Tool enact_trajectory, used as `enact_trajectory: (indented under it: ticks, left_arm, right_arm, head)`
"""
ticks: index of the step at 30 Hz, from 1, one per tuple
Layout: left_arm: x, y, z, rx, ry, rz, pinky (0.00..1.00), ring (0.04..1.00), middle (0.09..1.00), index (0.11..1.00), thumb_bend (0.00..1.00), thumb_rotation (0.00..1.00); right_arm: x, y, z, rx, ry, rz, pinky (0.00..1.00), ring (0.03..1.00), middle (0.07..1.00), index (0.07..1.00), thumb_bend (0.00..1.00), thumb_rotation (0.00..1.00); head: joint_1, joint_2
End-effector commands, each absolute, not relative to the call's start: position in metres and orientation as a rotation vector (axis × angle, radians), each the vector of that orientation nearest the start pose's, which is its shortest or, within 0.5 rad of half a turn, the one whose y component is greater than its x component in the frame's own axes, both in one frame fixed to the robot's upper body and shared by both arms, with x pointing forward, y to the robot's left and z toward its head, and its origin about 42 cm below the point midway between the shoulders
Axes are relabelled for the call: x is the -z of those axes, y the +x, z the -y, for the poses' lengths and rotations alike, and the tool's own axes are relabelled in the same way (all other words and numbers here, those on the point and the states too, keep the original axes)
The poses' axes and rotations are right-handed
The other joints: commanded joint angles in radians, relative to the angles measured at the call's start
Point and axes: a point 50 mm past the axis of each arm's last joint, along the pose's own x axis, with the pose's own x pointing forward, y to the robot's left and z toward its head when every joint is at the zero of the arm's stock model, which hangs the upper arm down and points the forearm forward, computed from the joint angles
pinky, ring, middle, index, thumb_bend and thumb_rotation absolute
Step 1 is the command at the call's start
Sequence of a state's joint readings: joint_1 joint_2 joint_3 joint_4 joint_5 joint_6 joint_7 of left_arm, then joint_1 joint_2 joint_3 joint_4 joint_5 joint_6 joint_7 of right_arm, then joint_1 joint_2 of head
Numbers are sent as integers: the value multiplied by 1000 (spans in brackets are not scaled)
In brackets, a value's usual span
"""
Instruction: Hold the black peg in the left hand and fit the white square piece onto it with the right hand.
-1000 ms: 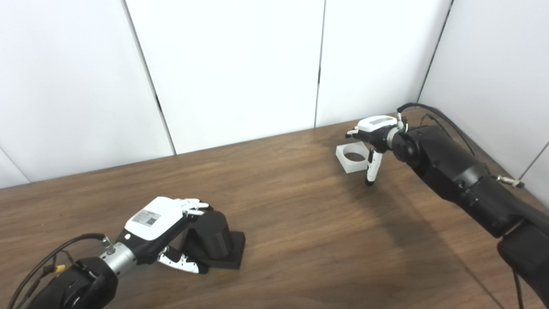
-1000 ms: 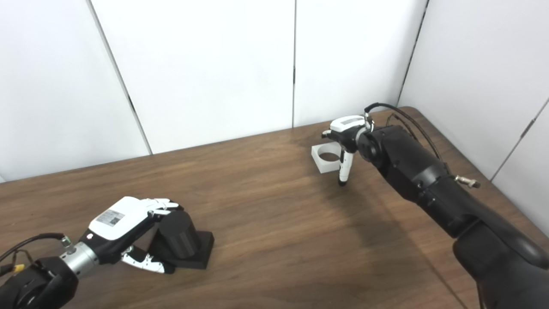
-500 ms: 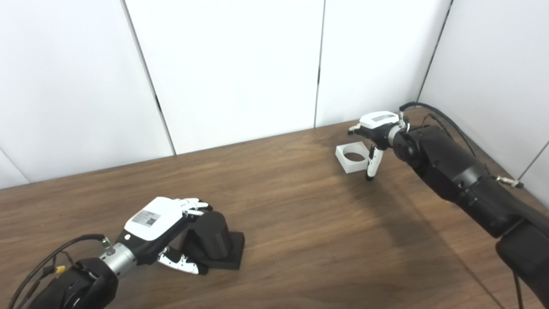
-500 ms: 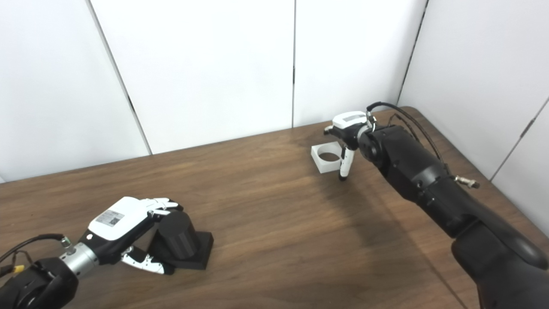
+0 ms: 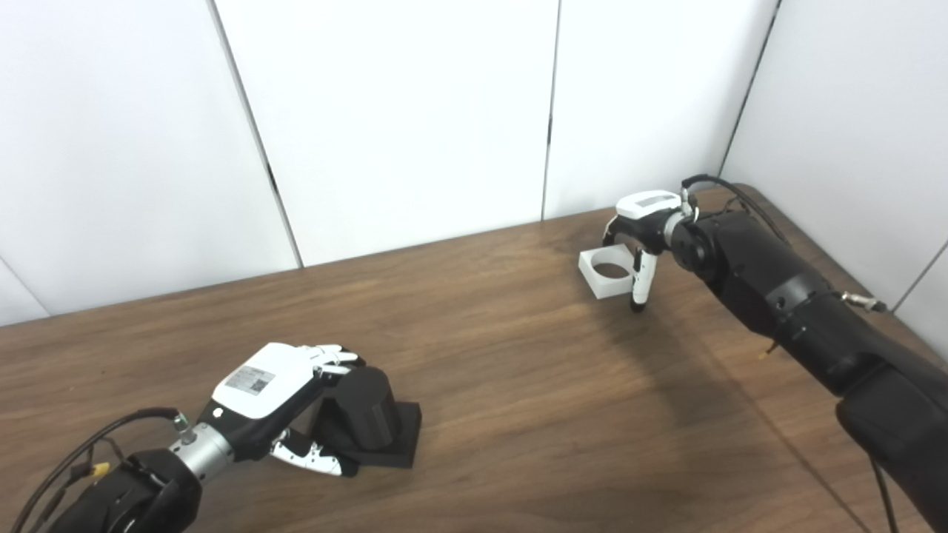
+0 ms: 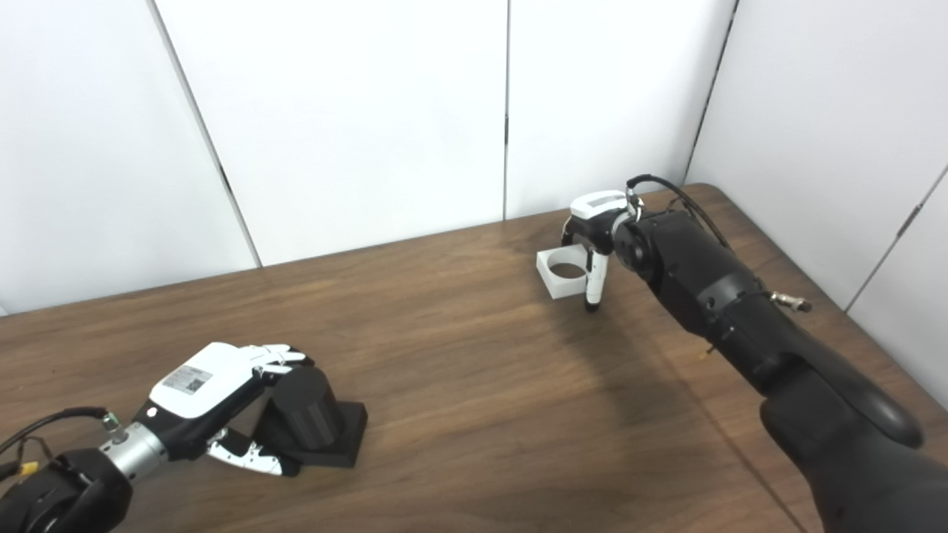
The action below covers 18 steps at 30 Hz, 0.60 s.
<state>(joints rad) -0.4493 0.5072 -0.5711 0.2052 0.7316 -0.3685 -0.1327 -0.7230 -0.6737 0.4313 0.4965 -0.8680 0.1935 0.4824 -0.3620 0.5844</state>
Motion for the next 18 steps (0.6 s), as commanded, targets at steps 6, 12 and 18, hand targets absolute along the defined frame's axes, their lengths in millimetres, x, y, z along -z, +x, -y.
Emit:
enact_trajectory:
  ticks: [6,12,18]
  left_arm:
    - [-121,357,-234,946,1445,358,814,878,854,490,524,60]
    - [-121,357,-234,945,1445,364,810,880,852,490,524,60]
    - [-122,357,-234,948,1444,353,820,886,852,490,524,60]
  right_arm:
    - [-255,490,367,-256,-1679,-319,738,890,902,757,807,201]
    - [-252,490,368,-255,-1659,-319,750,890,880,637,790,187]
    - [-250,487,371,-270,-1666,-294,762,872,815,486,525,140]
  head:
    - [4,6]
    - [4,9]
    - [6,15]
